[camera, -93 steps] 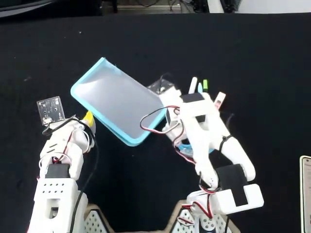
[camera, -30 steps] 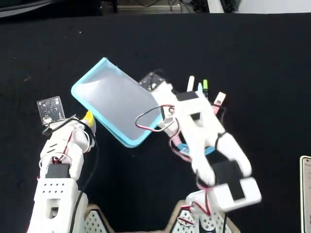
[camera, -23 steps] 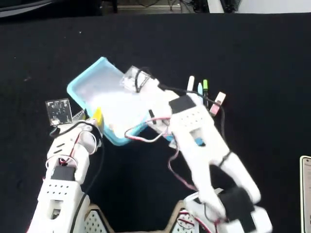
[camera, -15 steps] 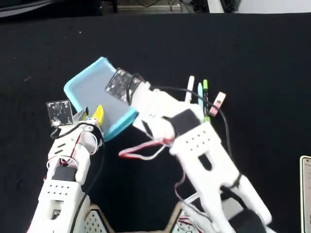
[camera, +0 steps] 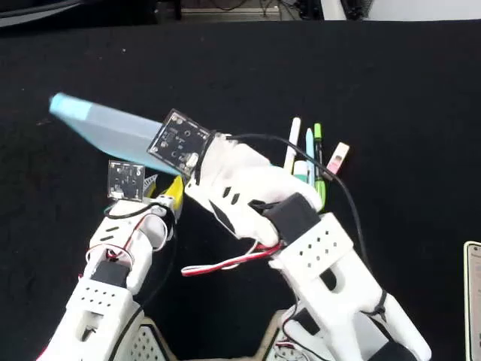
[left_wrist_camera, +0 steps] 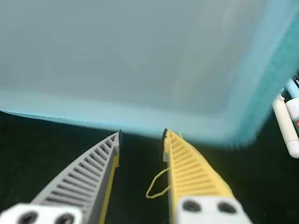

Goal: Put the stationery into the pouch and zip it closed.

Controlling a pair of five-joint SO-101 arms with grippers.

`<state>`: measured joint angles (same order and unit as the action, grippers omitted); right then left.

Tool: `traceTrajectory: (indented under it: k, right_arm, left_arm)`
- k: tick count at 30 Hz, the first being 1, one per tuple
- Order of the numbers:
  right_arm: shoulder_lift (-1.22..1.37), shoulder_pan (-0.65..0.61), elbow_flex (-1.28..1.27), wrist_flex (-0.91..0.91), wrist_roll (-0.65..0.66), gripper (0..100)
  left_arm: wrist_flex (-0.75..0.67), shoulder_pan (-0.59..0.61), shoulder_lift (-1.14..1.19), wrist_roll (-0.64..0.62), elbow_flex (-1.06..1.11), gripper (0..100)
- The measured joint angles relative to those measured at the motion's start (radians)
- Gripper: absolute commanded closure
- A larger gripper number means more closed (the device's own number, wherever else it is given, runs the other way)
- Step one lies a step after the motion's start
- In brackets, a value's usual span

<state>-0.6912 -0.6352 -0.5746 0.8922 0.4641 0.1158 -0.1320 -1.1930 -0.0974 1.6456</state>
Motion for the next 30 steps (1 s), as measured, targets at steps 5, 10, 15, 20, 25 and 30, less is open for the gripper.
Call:
traceTrajectory:
  k: [5, 10, 15, 20, 25, 30]
  right_arm:
    - [-0.100, 0.003, -0.021, -0.002, -0.020, 98.7]
    - [-0.258, -0.011, -0.129, -0.020, -0.020, 98.7]
    - [-0.358, -0.055, -0.267, -0.176, -0.020, 98.7]
    - [-0.381, -0.100, -0.365, -0.322, -0.020, 98.7]
    - [-0.390, -0.100, -0.376, -0.324, -0.020, 98.7]
    - [-0.443, -0.100, -0.423, -0.282, -0.023, 98.7]
  left_arm:
    - [0.000, -0.008, 0.000, 0.003, 0.000, 84]
    - [0.000, -0.008, 0.000, 0.003, 0.000, 84]
    - [0.000, -0.034, 0.000, 0.003, 0.000, 84]
    - [0.000, -0.051, 0.000, -0.071, 0.000, 84]
    - [0.000, 0.052, 0.000, -0.084, 0.000, 84]
    - [0.000, 0.209, 0.000, -0.094, 0.000, 84]
